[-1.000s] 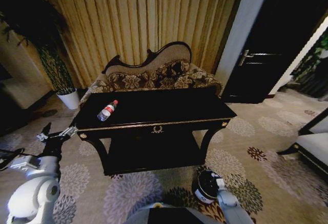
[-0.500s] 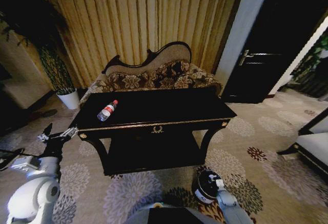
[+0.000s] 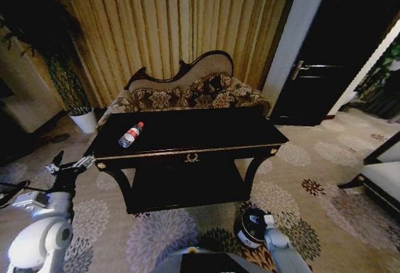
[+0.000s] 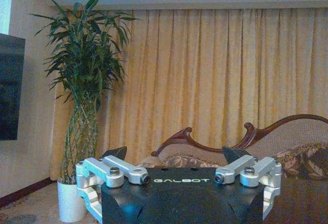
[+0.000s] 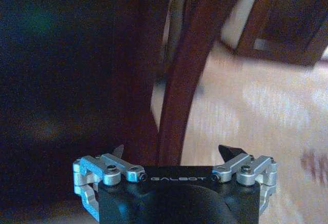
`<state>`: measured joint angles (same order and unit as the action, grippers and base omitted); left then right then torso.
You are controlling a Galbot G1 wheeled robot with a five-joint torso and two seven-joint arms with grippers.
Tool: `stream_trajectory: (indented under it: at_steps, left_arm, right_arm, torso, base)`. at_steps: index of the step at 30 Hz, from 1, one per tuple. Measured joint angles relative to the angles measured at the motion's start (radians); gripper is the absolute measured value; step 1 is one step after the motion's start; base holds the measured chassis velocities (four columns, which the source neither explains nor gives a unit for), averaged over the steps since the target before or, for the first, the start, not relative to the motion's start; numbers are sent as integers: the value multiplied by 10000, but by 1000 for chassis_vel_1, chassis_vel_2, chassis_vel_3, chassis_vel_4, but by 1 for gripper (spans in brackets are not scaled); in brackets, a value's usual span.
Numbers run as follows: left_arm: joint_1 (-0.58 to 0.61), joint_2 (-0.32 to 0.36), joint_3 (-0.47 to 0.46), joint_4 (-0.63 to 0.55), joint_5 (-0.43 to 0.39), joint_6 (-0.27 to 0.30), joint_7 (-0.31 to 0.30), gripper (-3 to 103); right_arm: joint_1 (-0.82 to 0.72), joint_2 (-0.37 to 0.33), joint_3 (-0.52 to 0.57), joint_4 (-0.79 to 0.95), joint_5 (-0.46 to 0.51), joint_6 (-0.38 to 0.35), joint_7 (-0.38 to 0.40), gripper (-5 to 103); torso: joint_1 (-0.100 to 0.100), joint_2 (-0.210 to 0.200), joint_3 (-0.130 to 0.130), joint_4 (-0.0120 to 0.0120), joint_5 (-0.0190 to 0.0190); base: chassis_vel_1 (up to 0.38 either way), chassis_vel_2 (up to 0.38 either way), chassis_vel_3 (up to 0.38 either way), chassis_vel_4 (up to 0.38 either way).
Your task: Move to the front of the table and place the trash on the table into the trash bin.
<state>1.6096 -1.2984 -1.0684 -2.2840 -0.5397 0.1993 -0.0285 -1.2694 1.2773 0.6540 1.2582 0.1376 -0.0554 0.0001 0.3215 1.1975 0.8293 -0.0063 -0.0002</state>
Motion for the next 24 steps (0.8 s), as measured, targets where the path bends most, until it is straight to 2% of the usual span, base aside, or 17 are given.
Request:
stream_trajectory:
  at_steps: [8,10,11,14,17,21,23,24]
  left_arm:
    - [41,41,-1,-91,23,44,-1,100]
    - [43,35,13,-108,37,101,-6,100]
    - [43,35,13,-108,37,101,-6,100]
    - [40,23,45,-120,54,162,-6,100]
    - [104,12,48,-169,84,185,-9,100]
    - [163,6,45,-224,121,191,-10,100]
    - [163,6,46,-234,238,190,-8,100]
    - [163,6,46,-234,238,190,-8,100]
  right_arm:
    - [-233,-262,464,2771,54,-53,0,100]
    - [-354,-368,758,4124,250,-363,1,100]
    - [-354,-368,758,4124,250,-363,1,100]
    - [-519,-547,854,5592,883,-791,3,100]
    - [-636,-702,272,7270,1667,-1297,4,100]
    - [-539,-757,-476,8097,2271,-1746,2,100]
    - [-199,-774,-1319,8504,2930,-2278,0,100]
    - [-199,-774,-1319,8504,2930,-2278,0,100]
  torso:
    - [0,0,0,-5,0]
    - [0,0,0,-2,0]
    - [0,0,0,-2,0]
    - [0,0,0,-5,-2]
    - [0,0,0,-4,-1]
    - [-1,0,-1,-3,-2]
    - [-1,0,-1,-1,-2]
    - [-1,0,-1,-1,-2]
  base:
    - [0,0,0,0]
    - [0,0,0,0]
    - [0,0,0,0]
    - [0,0,0,0]
    - [0,0,0,0]
    - [0,0,0,0]
    - [0,0,0,0]
    - [0,0,0,0]
